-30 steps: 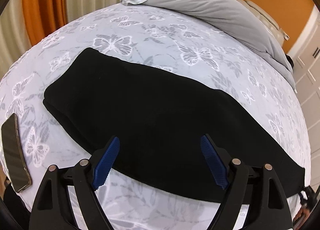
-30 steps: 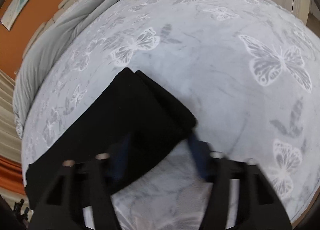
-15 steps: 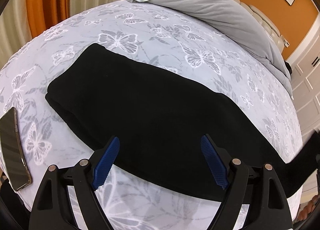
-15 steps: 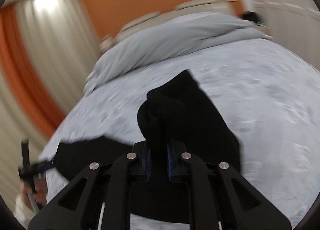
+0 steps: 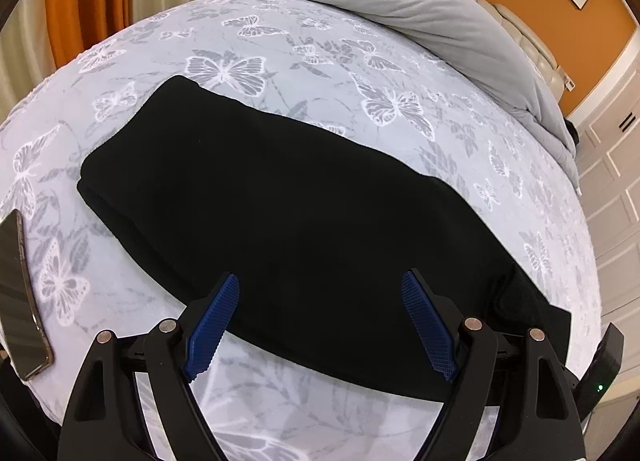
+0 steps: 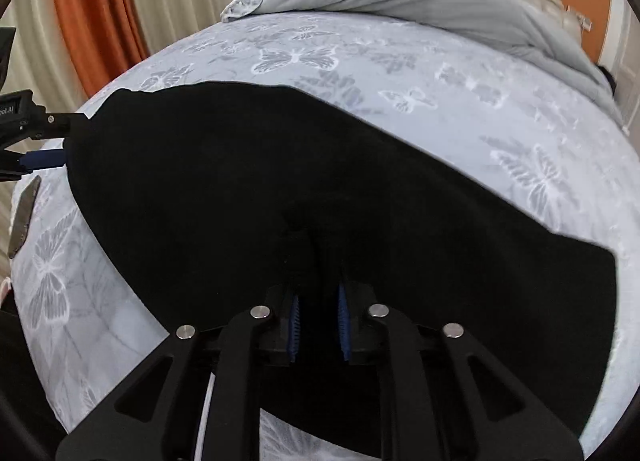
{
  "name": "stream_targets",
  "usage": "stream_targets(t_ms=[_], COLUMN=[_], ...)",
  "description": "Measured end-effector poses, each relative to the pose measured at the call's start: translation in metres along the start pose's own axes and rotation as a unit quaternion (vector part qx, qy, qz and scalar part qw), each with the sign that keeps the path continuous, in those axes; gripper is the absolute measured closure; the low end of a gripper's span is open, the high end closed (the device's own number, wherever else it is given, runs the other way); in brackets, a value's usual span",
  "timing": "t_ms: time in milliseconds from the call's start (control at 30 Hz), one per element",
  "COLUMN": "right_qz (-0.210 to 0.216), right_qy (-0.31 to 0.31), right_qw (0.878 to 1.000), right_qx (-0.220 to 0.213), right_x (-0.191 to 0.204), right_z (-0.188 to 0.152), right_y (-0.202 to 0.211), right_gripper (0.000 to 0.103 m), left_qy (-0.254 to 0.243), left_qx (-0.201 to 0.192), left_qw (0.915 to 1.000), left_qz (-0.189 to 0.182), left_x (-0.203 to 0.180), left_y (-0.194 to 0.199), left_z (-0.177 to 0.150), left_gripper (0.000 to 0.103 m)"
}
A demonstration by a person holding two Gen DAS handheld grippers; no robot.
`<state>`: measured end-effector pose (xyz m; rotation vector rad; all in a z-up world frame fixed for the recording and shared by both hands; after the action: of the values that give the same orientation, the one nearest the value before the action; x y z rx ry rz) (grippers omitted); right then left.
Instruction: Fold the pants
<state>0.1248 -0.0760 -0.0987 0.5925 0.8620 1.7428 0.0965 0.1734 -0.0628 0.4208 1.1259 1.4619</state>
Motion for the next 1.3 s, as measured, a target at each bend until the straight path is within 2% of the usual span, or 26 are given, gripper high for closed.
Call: stream_targets(t_ms=[133,200,233,300,367,433,467,500,567,633,700,733,800,900,967,1000,1033,1100,1133,1167,1200,1233,1267,1300], right_qz=[0.017,0.032,0.037,0.027,0.002,-0.001,0.002,0.000,-0.023,-0.041,-0.061,-0.056,-0.017,0.019,0.058,0.055,0.033,0.022,0.023,0.033,0.031,0.039,0.048,0.058], right_qy=[-0.018,-0.001,0.012,0.049,0.091,0.083,0.061,0.034,-0.046,-0.102,-0.193,-0.224,-0.279,-0.309,-0.329,-0.328,-0.313,-0.277,-0.277,-0.275,-0.272,-0.269,-0.269,-0.267], right_qw=[0.998,0.999,0.999,0.996,0.995,0.997,0.998,0.999,0.997,0.993,0.979,0.973,0.960,0.950,0.941,0.941,0.948,0.960,0.960,0.960,0.961,0.962,0.962,0.962], right_qx=[-0.050,-0.041,-0.013,0.064,0.031,0.004,-0.009,-0.023,-0.049,-0.038,-0.006,0.010,0.029,0.040,0.057,0.061,0.051,0.044,0.037,0.035,0.031,0.015,0.005,-0.010], right_x=[0.005,0.019,0.029,0.044,0.050,0.035,0.021,0.004,-0.056,-0.103,-0.156,-0.169,-0.191,-0.190,-0.175,-0.165,-0.157,-0.142,-0.138,-0.134,-0.133,-0.133,-0.134,-0.136], right_z=[0.034,0.040,0.036,0.016,0.010,0.014,0.017,0.019,0.009,-0.015,-0.049,-0.060,-0.078,-0.090,-0.092,-0.091,-0.091,-0.081,-0.080,-0.074,-0.068,-0.062,-0.056,-0.052], right_y=[0.030,0.024,0.006,-0.035,-0.023,0.014,0.032,0.051,0.089,0.100,0.094,0.092,0.079,0.063,0.040,0.031,0.029,0.027,0.031,0.032,0.033,0.044,0.051,0.064], right_gripper=[0.092,0.089,0.085,0.053,0.053,0.049,0.041,0.024,0.008,0.008,0.009,0.009,0.010,0.010,0.010,0.010,0.011,0.052,0.061,0.073,0.076,0.077,0.079,0.081], left_qy=[0.006,0.010,0.013,0.017,0.022,0.033,0.047,0.059,0.087,0.118,0.158,0.179,0.225,0.284,0.279,0.272,0.267,0.270,0.265,0.257,0.239,0.229,0.229,0.236], left_qx=[-0.010,-0.012,-0.009,-0.002,0.005,0.008,0.007,0.007,0.008,0.007,0.011,0.015,0.024,0.040,0.025,0.021,0.016,0.006,-0.003,-0.008,-0.019,-0.019,-0.017,-0.017], left_qw=[0.9999,0.9999,0.9999,0.9998,0.9997,0.9994,0.9988,0.9981,0.9958,0.9928,0.9872,0.9836,0.9742,0.9580,0.9598,0.9620,0.9635,0.9628,0.9643,0.9663,0.9707,0.9730,0.9731,0.9717], left_qz=[-0.004,-0.003,-0.003,-0.005,0.000,-0.006,-0.014,-0.020,-0.029,-0.023,-0.016,-0.015,-0.004,-0.004,-0.007,-0.007,-0.005,0.005,0.009,0.009,0.008,0.023,0.008,-0.005], left_x=[0.000,0.005,0.007,0.013,0.022,0.032,0.042,0.051,0.071,0.094,0.118,0.129,0.150,0.171,0.167,0.163,0.161,0.160,0.158,0.158,0.154,0.153,0.153,0.155], left_y=[0.005,0.005,0.004,0.000,-0.003,-0.003,-0.001,0.000,0.003,0.004,0.001,-0.002,-0.010,-0.027,-0.026,-0.026,-0.027,-0.032,-0.033,-0.033,-0.034,-0.034,-0.036,-0.036], left_z=[0.004,0.007,0.008,0.009,0.013,0.018,0.021,0.024,0.030,0.034,0.036,0.035,0.030,0.020,0.026,0.029,0.030,0.032,0.035,0.038,0.043,0.045,0.046,0.046], left_gripper=[0.022,0.022,0.022,0.022,0.022,0.022,0.022,0.022,0.022,0.022,0.022,0.022,0.022,0.022,0.014,0.014,0.014,0.013,0.014,0.018,0.049,0.065,0.075,0.081])
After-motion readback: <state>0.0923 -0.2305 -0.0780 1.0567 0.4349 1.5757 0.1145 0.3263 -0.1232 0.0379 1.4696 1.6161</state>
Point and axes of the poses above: each gripper's, at about its wrist camera, not at the fingertips, and y roughly against the way its jaws point, x to its left, z to its top, the point moved 4 cm from there along -y, roughly the way its jaws point, and after that the axes turned 2 degrees about -z, right-handed, at the moved point
